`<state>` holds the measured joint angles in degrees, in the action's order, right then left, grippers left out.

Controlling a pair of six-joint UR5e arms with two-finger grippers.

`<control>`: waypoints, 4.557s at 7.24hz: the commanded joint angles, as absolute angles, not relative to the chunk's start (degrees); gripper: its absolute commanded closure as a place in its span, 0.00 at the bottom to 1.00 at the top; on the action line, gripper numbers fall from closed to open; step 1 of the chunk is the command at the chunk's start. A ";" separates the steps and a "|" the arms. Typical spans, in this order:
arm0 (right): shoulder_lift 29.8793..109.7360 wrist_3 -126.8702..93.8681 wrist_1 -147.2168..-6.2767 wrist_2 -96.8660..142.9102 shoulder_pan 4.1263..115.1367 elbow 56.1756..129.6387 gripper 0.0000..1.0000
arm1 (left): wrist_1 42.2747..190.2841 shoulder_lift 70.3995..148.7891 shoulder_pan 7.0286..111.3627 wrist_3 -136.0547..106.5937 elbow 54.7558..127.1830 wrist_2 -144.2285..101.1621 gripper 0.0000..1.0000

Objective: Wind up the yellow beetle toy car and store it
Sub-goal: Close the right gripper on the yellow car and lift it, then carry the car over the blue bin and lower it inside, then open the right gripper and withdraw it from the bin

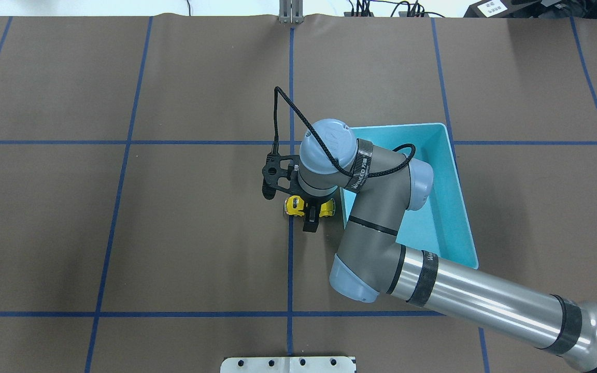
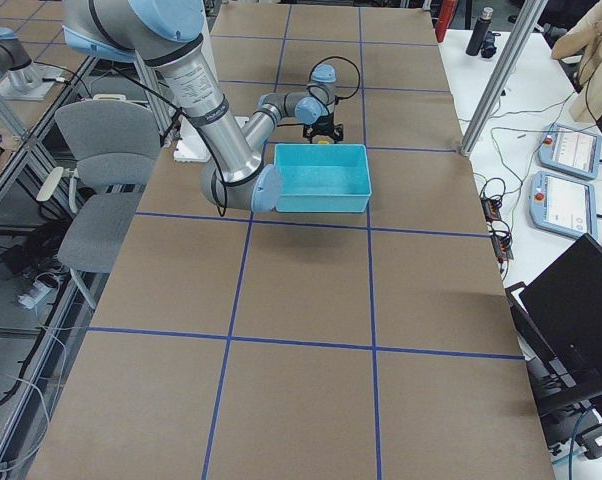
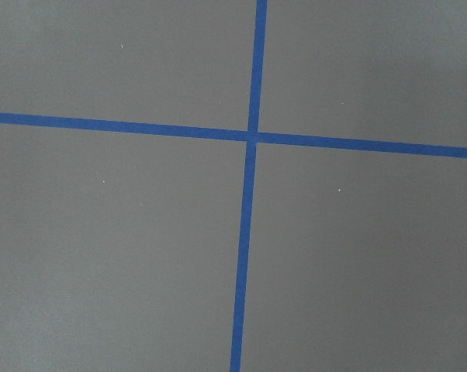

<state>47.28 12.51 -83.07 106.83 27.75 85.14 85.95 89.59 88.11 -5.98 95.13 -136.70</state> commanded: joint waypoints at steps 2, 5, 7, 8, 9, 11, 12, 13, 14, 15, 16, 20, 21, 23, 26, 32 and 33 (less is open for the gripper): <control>47.20 12.22 -80.86 106.79 27.69 83.67 0.73 | 85.96 89.56 88.15 -5.98 95.01 -136.76 0.00; 47.90 12.39 -81.03 107.49 27.60 84.19 1.00 | 85.96 89.56 88.24 -5.98 95.10 -136.76 0.00; 46.76 11.52 -88.96 108.10 27.51 90.56 1.00 | 85.96 89.47 88.33 -5.98 95.10 -136.76 0.00; 45.71 11.51 -96.08 108.19 27.51 96.44 1.00 | 85.96 89.56 88.77 -5.98 95.18 -136.76 0.00; 46.23 11.51 -100.94 108.37 27.60 101.72 1.00 | 85.96 89.56 88.77 -5.98 95.19 -136.93 0.00; 49.54 12.64 -108.60 111.26 29.60 110.26 1.00 | 85.96 89.47 88.77 -5.98 95.27 -137.20 0.00; 53.66 15.35 -108.55 111.44 30.58 113.26 1.00 | 85.96 89.47 88.77 -5.98 95.27 -137.20 0.00; 54.66 26.08 -108.81 112.75 33.72 113.20 1.00 | 85.96 89.47 88.86 -5.98 95.19 -137.20 0.00; 57.54 31.93 -108.55 114.76 36.80 113.64 1.00 | 85.96 89.47 88.94 -5.98 95.19 -137.20 0.00; 60.44 32.34 -108.28 114.87 37.00 114.51 1.00 | 85.96 89.56 89.64 -5.98 95.10 -137.20 0.00; 62.47 32.60 -107.59 114.61 36.91 114.00 1.00 | 85.96 89.47 89.74 -5.98 95.10 -137.63 0.00; 68.73 32.00 -92.55 114.26 33.94 108.46 1.00 | 85.96 89.47 89.65 -5.98 95.10 -138.43 0.00; 68.47 31.91 -92.55 114.17 33.14 107.76 1.00 | 85.96 89.47 89.65 -5.89 95.01 -138.43 0.00; 67.94 31.73 -92.55 114.26 32.52 106.79 1.00 | 85.96 89.47 89.65 -5.89 94.92 -138.43 0.00; 67.94 28.65 -92.46 114.52 32.34 107.14 0.00 | 85.96 89.47 89.65 -5.89 94.92 -138.43 0.00; 73.37 29.00 -93.25 129.25 48.81 112.32 0.00 | 85.96 89.47 89.65 -5.80 94.92 -138.43 0.00; 80.44 28.48 -93.25 130.16 52.00 116.15 0.00 | 85.96 89.47 89.74 -5.80 95.01 -138.43 0.00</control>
<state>74.01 28.90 -93.24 127.69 47.15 112.83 85.95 89.47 89.66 -5.80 94.93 -138.43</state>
